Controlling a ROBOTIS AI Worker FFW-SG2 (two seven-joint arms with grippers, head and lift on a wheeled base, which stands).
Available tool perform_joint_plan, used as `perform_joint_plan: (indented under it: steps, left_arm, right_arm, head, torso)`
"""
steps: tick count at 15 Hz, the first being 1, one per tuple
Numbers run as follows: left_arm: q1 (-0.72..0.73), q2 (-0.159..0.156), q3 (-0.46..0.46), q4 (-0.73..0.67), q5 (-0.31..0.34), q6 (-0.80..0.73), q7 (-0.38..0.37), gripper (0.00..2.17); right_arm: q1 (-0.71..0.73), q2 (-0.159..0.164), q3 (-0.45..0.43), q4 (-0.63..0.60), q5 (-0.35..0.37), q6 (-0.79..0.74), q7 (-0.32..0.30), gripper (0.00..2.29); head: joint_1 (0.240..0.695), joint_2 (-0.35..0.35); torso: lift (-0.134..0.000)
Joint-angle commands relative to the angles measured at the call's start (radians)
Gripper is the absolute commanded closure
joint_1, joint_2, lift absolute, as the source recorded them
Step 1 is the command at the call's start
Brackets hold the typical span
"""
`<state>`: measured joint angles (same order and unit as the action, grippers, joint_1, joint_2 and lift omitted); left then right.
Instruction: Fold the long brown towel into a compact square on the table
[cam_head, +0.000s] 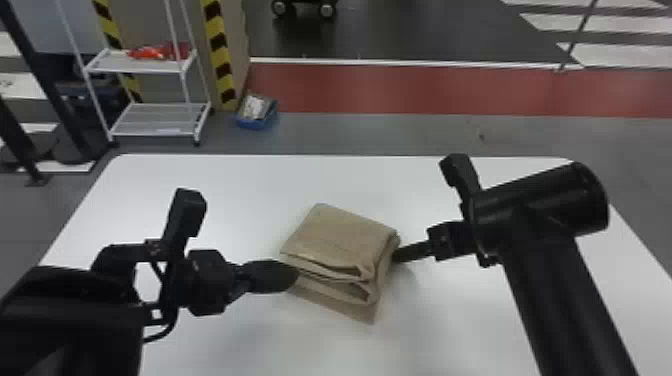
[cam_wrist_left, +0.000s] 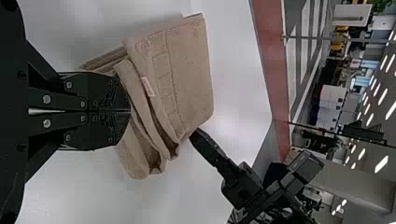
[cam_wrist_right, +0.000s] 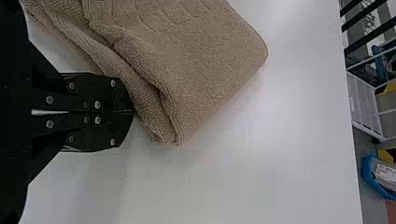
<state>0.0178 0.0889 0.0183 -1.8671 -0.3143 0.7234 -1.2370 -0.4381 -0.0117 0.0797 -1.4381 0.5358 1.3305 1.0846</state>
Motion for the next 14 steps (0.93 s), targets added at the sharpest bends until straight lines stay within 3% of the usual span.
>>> perform_joint_plan:
  steps: [1, 5, 7, 8, 14]
  left_arm:
    - [0.011, 0.000, -0.001, -0.017, -0.009, 0.000, -0.016, 1.80]
    - [-0.006, 0.000, 0.025, -0.009, -0.003, 0.000, 0.097, 1.79]
    - [-0.016, 0.003, 0.031, 0.031, -0.014, -0.003, 0.212, 1.79]
    - [-0.041, 0.008, 0.031, 0.075, -0.022, -0.003, 0.235, 1.79]
    - [-0.061, 0.008, 0.006, 0.163, -0.031, -0.015, 0.214, 1.79]
  right_arm:
    - [-0.028, 0.003, -0.015, 0.022, -0.008, 0.000, -0.006, 2.01]
    - [0.009, 0.006, -0.020, -0.019, -0.013, 0.028, 0.001, 2.01]
    - [0.039, 0.006, -0.021, -0.065, -0.013, 0.056, 0.006, 2.01]
    - [0.045, 0.006, -0.021, -0.071, -0.013, 0.062, 0.006, 2.01]
    - [0.012, 0.013, -0.031, -0.070, -0.014, 0.083, -0.028, 2.01]
  head:
    - [0.695, -0.034]
    - [0.695, -0.033]
    - [0.695, -0.009]
    - [0.695, 0.003]
    - [0.695, 0.025]
  torso:
    - [-0.123]
    - [-0.123]
    - [-0.123]
    - [-0.123]
    - [-0.123]
